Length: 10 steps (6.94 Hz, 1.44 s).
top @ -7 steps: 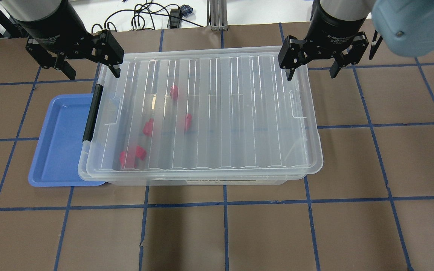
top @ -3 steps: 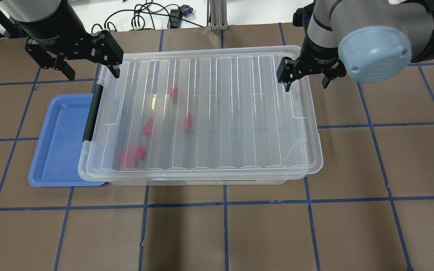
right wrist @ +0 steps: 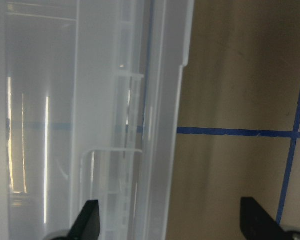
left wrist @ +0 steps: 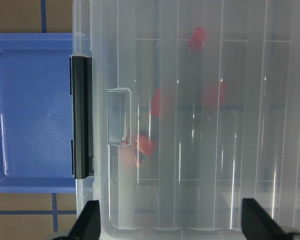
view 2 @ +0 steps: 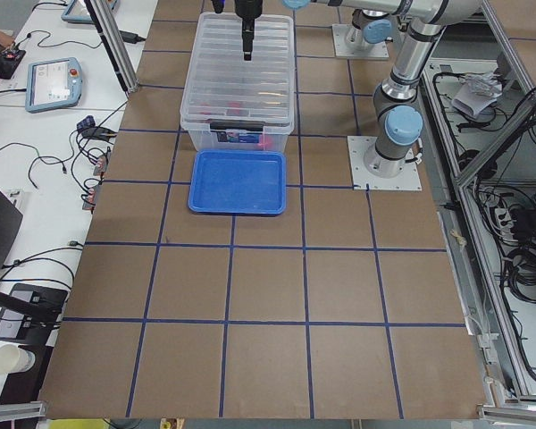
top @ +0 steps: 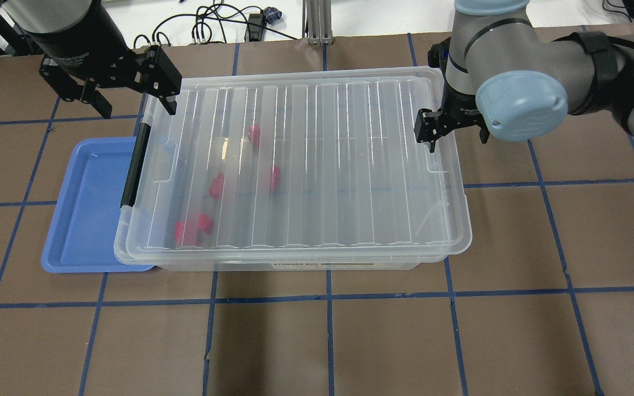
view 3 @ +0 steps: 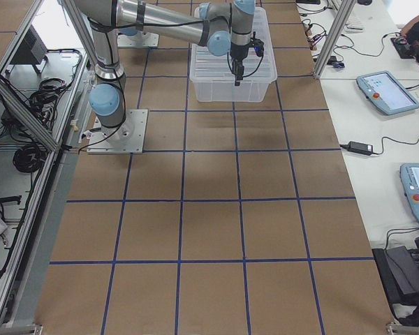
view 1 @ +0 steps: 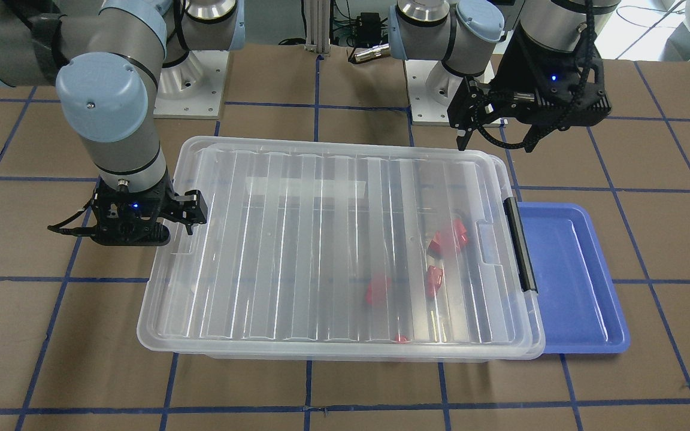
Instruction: Place red block in blue tray from box
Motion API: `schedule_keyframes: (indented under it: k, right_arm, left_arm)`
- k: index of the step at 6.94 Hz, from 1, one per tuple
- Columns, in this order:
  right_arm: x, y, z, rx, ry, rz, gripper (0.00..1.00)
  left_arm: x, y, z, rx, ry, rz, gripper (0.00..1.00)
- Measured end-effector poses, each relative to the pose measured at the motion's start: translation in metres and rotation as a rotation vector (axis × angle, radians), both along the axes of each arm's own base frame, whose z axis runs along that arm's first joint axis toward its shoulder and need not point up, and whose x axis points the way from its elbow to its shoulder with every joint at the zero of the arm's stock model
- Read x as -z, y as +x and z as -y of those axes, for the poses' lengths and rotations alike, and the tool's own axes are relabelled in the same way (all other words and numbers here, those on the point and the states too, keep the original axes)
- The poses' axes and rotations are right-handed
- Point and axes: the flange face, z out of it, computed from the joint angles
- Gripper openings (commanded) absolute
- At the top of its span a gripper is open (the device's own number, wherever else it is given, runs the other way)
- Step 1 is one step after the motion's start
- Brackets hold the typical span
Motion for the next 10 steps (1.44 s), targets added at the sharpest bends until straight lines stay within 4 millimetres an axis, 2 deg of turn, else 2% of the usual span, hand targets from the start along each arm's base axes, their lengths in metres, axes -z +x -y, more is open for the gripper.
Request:
schedule_keyframes:
  k: [2,3,5,8,10]
  right_arm:
    - [0.001,-0.007,0.002,-0.005,-0.003,-0.061,1.0]
    - [0.002,-0.017,0.004,-0.003,0.0,-0.099,1.0]
    - [0.007,-0.054,0.012,0.036,0.025,-0.141,1.0]
    - [0.005,-0.108,0.02,0.106,0.027,-0.147,1.0]
    - [0.003,-0.137,0.02,0.141,0.035,-0.145,1.0]
  left_arm:
    - [0.0,0.001,0.0,0.001,0.0,0.001,1.0]
    - [0.0,0.001,0.0,0.001,-0.001,0.001,1.0]
    - [0.0,0.001,0.001,0.002,-0.002,0.002,1.0]
    - [0.0,0.001,0.001,0.002,-0.006,0.002,1.0]
    - [0.0,0.001,0.001,-0.005,-0.006,-0.002,1.0]
